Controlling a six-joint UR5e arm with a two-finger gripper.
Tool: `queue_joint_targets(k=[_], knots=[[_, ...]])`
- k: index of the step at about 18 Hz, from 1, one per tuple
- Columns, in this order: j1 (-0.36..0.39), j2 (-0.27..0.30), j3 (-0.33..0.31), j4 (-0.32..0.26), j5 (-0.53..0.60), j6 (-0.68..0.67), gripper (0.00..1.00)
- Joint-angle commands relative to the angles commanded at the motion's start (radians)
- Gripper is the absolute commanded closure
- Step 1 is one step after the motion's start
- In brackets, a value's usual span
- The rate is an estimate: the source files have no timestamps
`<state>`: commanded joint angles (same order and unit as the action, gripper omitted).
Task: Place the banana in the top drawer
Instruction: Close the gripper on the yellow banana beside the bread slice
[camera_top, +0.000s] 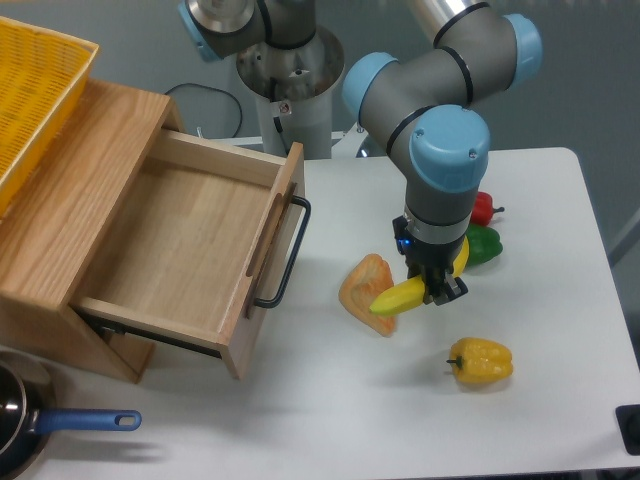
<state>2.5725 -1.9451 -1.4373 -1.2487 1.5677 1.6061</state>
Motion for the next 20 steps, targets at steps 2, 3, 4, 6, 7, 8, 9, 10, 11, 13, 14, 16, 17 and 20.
queue_joint_targets(k=[2,3,4,6,7,8,9,10,11,13,14,16,17,20], knots=[[0.0,0.0,0.002,0.0,0.0,-0.002,0.63],[0.002,0.0,0.008,-0.003,0.0,-0.002,0.63],[0.002,-0.002,0.008,-0.002,0.002,-0.006,0.63],[0.002,-0.003,0.009,-0.002,0.002,-0.043,0.63],[0.003,-0.005,0.015,-0.003,0.002,-0.066,0.63],[0.005,-0.006,0.021,-0.006,0.002,-0.086,0.63],[0.006,-0.006,0.021,-0.011,0.012,-0.086,0.63],[0.009,-0.003,0.017,-0.011,0.029,-0.084,0.63],[0.009,-0.002,0.015,-0.012,0.043,-0.087,0.63],[0.008,0.002,0.015,-0.015,0.049,-0.106,0.63],[0.006,0.003,0.017,-0.015,0.048,-0.13,0.63],[0.005,0.026,0.021,-0.029,0.048,-0.173,0.63],[0.005,0.031,0.023,-0.043,0.043,-0.207,0.63],[0.003,0.054,0.025,-0.067,0.035,-0.248,0.63]])
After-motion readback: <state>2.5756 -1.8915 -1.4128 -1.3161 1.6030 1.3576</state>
